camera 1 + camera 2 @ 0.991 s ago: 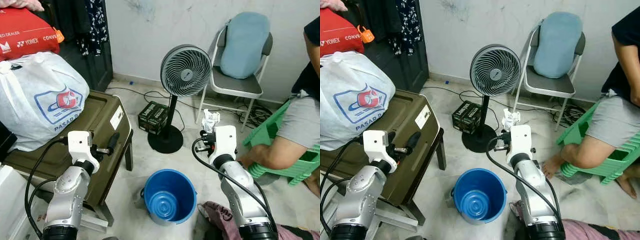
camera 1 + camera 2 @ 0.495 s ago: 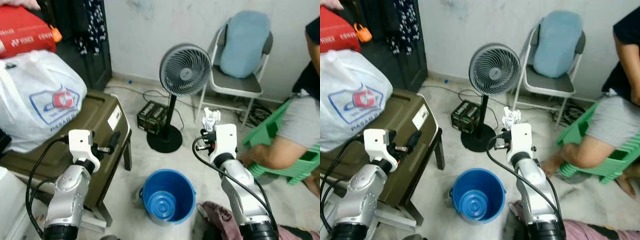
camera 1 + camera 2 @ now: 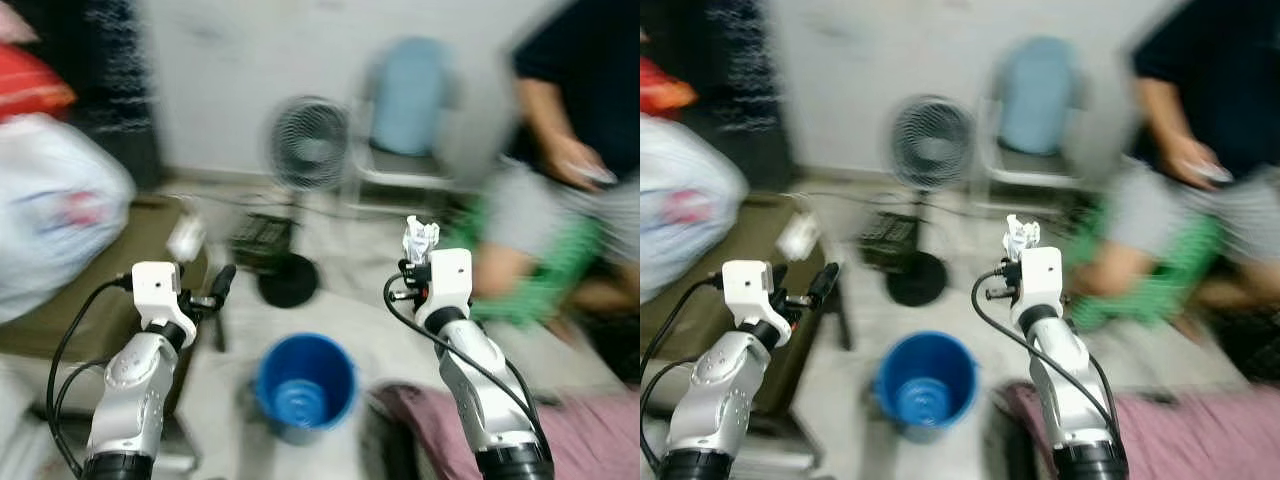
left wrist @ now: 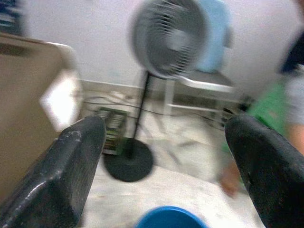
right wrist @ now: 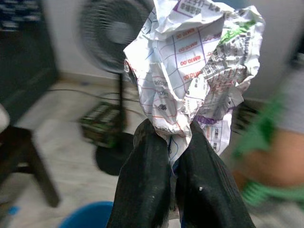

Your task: Clean up the room

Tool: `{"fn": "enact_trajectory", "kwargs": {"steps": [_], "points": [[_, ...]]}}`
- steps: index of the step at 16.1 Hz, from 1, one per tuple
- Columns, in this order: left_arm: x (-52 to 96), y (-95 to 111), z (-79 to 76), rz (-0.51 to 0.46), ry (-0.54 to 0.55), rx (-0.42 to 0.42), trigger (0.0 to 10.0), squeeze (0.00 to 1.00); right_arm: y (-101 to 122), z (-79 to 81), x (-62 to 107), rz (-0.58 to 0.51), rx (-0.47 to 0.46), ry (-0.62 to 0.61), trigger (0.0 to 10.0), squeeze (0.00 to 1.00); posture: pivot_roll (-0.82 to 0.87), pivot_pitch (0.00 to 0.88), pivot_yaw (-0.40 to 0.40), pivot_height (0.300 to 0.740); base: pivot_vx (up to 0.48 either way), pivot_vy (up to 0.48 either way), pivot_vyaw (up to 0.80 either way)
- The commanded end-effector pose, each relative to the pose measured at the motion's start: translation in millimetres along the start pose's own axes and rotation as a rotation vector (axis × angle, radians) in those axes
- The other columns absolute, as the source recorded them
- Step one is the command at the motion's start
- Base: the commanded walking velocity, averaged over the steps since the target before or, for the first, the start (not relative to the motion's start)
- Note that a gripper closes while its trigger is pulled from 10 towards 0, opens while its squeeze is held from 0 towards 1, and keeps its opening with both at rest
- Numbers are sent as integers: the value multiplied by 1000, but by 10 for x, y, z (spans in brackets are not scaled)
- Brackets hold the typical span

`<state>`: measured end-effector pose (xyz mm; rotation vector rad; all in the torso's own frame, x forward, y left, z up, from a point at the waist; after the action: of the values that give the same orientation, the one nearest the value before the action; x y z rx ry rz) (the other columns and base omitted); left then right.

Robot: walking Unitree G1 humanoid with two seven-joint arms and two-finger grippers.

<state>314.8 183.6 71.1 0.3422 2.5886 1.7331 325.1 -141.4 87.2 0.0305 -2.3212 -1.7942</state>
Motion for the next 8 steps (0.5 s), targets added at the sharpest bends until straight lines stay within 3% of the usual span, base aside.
{"fn": "enact_trajectory", "kwargs": {"steps": [1,3,8], "points": [[-19,10,-97,-6,-42,-1,10000,0,-45,-78,2,23,-1,-26,10000,0,-67,0,-91,740,0,0,-800],[-2,72,-128,-40,-59,-25,10000,0,-40,-88,6,19,-1,-30,10000,0,-68,0,-91,740,0,0,0],[27,26,-147,-15,-68,-40,10000,0,-20,-77,-12,8,-2,-24,10000,0,-57,0,-94,740,0,0,0]]}}
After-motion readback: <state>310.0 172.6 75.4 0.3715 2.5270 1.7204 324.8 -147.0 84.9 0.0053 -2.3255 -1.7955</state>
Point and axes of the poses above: a point about 5 cm out from each wrist's last joint towards the gripper, its own x axis pointing back from the gripper into the wrist, its own y axis along the axis of the wrist's last joint, z = x × y, the point moved 4 cm from there along -x, pointing out of the wrist towards the gripper, and after that the axes turned 14 degrees about x, right-handed, at the moved point
